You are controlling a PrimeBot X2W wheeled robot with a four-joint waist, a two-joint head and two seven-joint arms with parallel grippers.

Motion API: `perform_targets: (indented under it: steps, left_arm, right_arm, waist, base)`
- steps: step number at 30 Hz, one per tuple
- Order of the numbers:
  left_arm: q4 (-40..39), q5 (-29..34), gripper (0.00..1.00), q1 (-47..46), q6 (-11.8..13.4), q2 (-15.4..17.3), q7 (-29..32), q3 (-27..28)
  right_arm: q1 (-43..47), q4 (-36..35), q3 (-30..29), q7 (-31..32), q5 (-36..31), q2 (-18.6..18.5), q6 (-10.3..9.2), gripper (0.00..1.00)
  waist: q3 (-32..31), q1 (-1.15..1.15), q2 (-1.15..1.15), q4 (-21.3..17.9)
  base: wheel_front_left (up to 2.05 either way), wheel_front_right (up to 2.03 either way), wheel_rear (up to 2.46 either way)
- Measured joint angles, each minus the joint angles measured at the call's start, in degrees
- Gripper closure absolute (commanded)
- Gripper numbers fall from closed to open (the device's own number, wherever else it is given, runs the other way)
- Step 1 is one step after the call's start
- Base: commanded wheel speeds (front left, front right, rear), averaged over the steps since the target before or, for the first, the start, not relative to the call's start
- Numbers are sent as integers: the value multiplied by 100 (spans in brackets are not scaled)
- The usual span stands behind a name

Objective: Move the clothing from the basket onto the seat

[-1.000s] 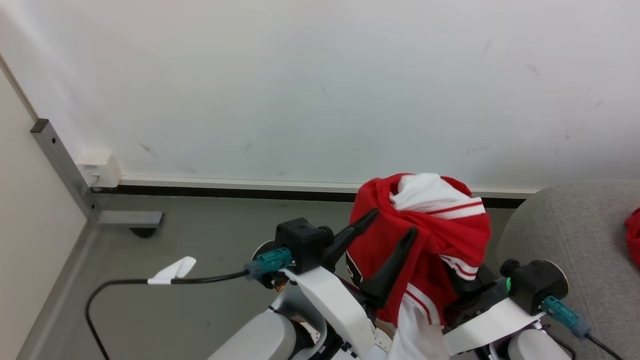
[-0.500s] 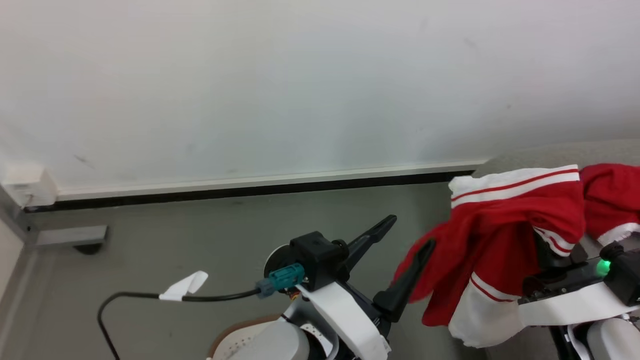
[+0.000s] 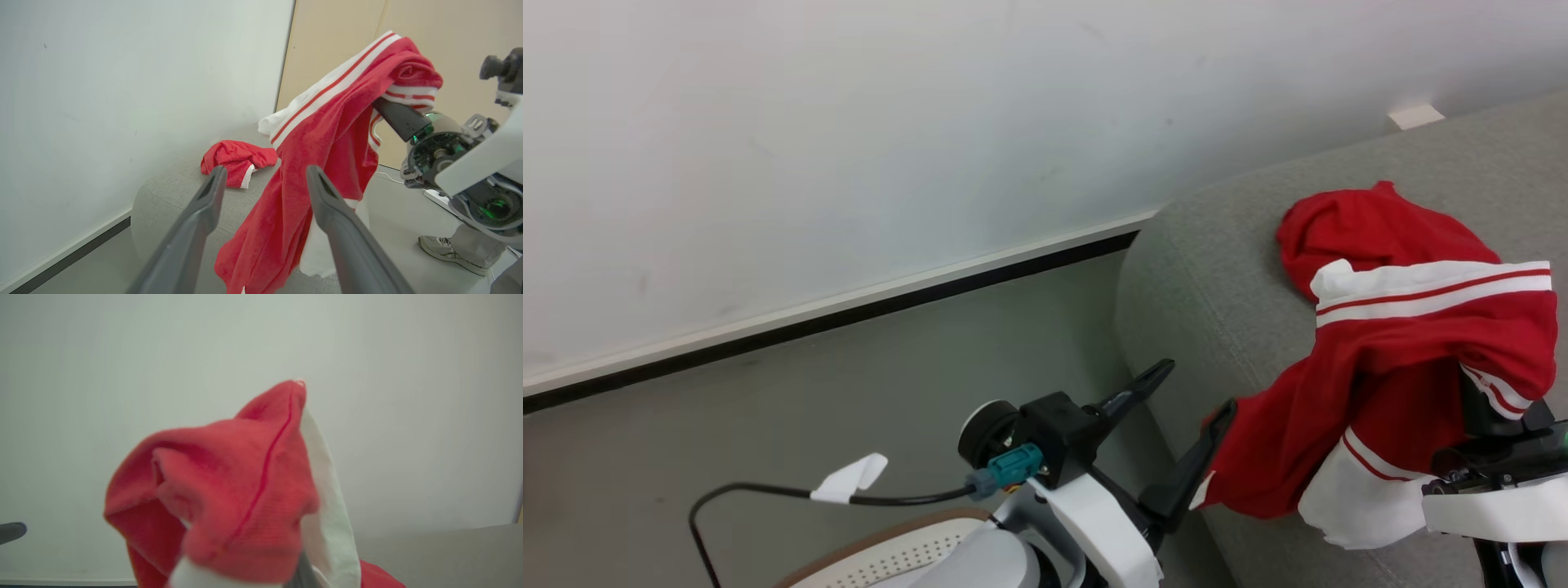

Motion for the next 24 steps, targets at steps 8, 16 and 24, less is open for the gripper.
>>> perform_targets:
  steps: [8,16,24]
  left_arm:
    - [133,12,0,-78,-2,-5,-38,-55]
    - [242,1,0,-119,-12,-31,-79,-62]
    - [279,193,0,-252,-20,30,-102,-188]
  right_arm:
    - [11,-194,-47,49,-26,22,0,100]
    - [-12,-219,-55,52,-25,-15,0,100]
    - [-214,-283,-310,122,-167,-12,0,100]
  waist:
    - [183,0,0,-713]
    - [298,0,0,-963]
    - [385,0,0,-903]
  base:
    - [0,0,0]
    - [0,0,0]
    - [0,0,0]
